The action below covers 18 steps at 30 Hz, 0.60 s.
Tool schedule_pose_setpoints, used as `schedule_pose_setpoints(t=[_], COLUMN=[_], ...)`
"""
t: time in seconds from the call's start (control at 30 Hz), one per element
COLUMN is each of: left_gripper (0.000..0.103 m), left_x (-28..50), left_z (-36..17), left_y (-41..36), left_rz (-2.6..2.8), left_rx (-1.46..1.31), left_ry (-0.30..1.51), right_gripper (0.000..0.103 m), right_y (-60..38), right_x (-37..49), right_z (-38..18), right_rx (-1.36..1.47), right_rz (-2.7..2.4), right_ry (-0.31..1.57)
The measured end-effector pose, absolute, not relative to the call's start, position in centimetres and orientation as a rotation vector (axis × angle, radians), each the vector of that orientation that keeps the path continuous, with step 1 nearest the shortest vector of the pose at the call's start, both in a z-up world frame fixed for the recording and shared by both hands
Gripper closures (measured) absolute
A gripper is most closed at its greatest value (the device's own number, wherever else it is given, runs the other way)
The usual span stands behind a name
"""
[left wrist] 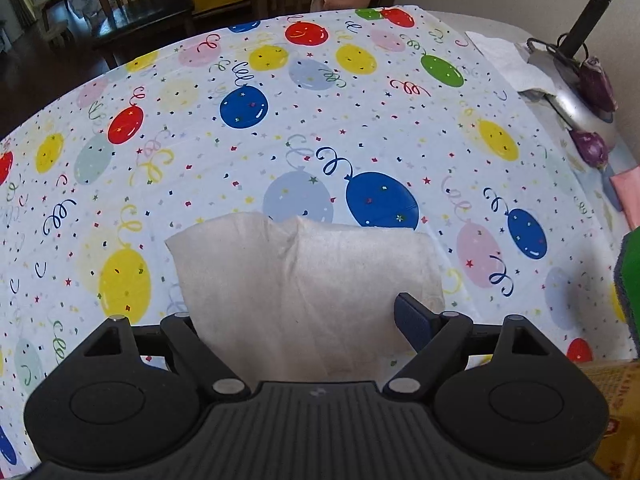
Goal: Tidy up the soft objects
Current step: 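Lift the tissue with the left tool while the right tool lifts the sponge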
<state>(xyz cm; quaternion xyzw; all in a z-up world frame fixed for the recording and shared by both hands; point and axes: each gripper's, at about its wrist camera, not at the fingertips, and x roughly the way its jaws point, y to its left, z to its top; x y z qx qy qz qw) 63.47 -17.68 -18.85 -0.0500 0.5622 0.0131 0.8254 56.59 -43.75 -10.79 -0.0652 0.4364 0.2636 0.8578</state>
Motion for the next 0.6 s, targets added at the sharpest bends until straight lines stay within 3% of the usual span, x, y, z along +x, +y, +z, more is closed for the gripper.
schedule_pose_setpoints(t=[0.03,0.13,0.2,0.27,0.43,0.6], left_gripper=[0.027,0.033,0.043,0.063,0.089,0.092], left_x=[63.5,63.3,63.2,63.1,62.7,61.6], left_z=[-19.0,-19.1,-19.0,-18.8,-18.4,-18.1], left_y=[-17.8,-18.2,-18.5,-18.6,-19.2,-19.2], left_rz=[0.029,0.049,0.040,0.038,0.035,0.038], left_rx=[-0.096,-0.060,-0.049,-0.048,-0.009,-0.007], left_ry=[1.194,1.179,1.167,1.158,1.140,1.111], right_gripper=[0.037,0.037,0.037,0.037,0.037,0.037], right_y=[-43.7,-43.7,-43.8,-43.8,-43.7,-43.4], right_x=[56.5,56.4,56.3,56.2,55.7,54.9], right_z=[-10.8,-10.9,-11.1,-11.2,-11.1,-10.8], right_rx=[-0.138,-0.138,-0.139,-0.139,-0.143,-0.150], right_rz=[0.555,0.557,0.556,0.553,0.553,0.558], right_ry=[0.918,0.922,0.925,0.929,0.934,0.932])
